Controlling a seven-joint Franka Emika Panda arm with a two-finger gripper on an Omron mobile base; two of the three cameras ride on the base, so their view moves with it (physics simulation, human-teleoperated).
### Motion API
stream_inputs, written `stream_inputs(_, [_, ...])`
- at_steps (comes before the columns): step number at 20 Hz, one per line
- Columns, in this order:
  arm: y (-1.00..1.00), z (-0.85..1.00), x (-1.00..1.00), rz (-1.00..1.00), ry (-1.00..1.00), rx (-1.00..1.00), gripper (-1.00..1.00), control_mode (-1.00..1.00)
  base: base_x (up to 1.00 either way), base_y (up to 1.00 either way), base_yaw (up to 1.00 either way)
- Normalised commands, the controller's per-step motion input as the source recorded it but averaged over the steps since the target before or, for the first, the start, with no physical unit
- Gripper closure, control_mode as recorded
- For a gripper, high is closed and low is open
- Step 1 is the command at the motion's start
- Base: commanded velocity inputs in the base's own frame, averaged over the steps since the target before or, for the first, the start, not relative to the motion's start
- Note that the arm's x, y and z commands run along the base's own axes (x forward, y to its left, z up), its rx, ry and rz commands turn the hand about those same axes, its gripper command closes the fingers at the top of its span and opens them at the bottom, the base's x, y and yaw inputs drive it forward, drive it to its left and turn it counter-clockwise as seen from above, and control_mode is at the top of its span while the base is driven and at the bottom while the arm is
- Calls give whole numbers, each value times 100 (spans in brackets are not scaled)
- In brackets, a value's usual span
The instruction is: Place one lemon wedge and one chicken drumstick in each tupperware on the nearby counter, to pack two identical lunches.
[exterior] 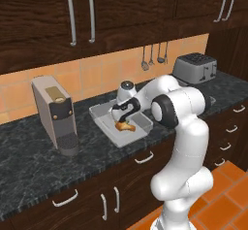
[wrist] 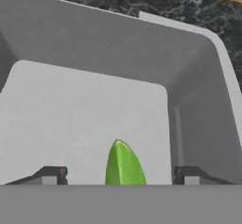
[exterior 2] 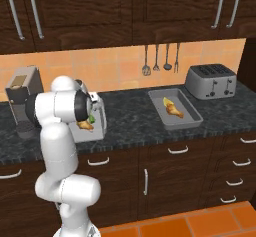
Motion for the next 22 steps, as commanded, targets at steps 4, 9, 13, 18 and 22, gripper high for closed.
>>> stream_inputs(4, [-12, 34, -78, -5, -8, 1, -100, -100, 0, 0, 0])
stream_inputs(9, [-62, 69, -98, -18, -22, 10, -100, -100, 0, 0, 0])
stream_inputs(13, [-72, 70, -94, -18, -24, 15, -100, -100, 0, 0, 0])
stream_inputs(18, [-73, 78, -100, -15, -33, 24, -100, -100, 0, 0, 0])
stream_inputs(22, [-65, 100, -99, -9, -39, 28, -100, -100, 0, 0, 0])
